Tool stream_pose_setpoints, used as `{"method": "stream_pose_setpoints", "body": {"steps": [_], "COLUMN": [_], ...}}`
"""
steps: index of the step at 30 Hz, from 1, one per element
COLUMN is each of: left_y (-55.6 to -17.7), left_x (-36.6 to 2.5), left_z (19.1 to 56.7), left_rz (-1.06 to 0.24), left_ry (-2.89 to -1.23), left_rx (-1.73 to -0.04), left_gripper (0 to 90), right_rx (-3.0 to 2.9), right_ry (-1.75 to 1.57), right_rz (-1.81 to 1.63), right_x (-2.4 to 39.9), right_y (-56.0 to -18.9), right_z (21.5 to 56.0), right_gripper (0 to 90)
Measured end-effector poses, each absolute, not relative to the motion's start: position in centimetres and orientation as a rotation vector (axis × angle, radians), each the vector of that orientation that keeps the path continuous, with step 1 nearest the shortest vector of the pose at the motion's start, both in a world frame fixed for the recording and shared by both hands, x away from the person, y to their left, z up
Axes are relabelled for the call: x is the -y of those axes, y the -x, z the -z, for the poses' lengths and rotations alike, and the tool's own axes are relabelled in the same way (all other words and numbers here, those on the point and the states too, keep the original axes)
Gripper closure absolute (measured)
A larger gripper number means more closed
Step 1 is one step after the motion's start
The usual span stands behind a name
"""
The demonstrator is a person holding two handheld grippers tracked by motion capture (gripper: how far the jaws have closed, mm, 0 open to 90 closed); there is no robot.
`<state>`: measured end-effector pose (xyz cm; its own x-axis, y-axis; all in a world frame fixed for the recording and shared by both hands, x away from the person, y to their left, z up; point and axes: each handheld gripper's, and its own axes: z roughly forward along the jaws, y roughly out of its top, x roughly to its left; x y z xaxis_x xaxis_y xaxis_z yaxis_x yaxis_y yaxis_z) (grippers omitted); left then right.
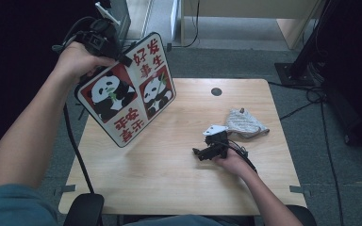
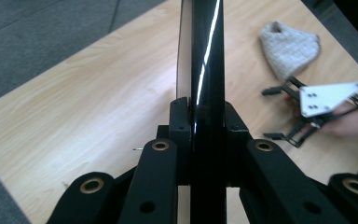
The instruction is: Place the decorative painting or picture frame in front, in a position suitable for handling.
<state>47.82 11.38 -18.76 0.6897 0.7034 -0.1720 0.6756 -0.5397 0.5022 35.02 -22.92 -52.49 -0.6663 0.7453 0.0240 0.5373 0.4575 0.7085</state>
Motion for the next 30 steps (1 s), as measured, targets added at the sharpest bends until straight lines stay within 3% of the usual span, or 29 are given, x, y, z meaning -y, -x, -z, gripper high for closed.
{"method": "stream_pose_setpoints", "body": {"steps": [9,17,30], "left_y": [-45.0,-42.8,-43.3], "left_x": [-8.3,-5.8,-4.6], "left_z": [19.4,20.9,23.3], "left_rz": [-0.052,0.056,0.103], "left_ry": [-2.404,-2.392,-2.384], "left_rx": [-0.98,-0.956,-1.002], "left_gripper": [80.4,80.4,80.0], "right_rx": [-2.421,-2.422,-2.43], "right_ry": [-1.096,-1.095,-1.085], "right_rz": [-1.022,-1.023,-1.026], "right_x": [22.9,22.9,22.9], "right_y": [-35.0,-35.0,-35.1], "right_z": [52.5,52.5,52.5], "right_gripper": [0.0,0.0,0.0]}}
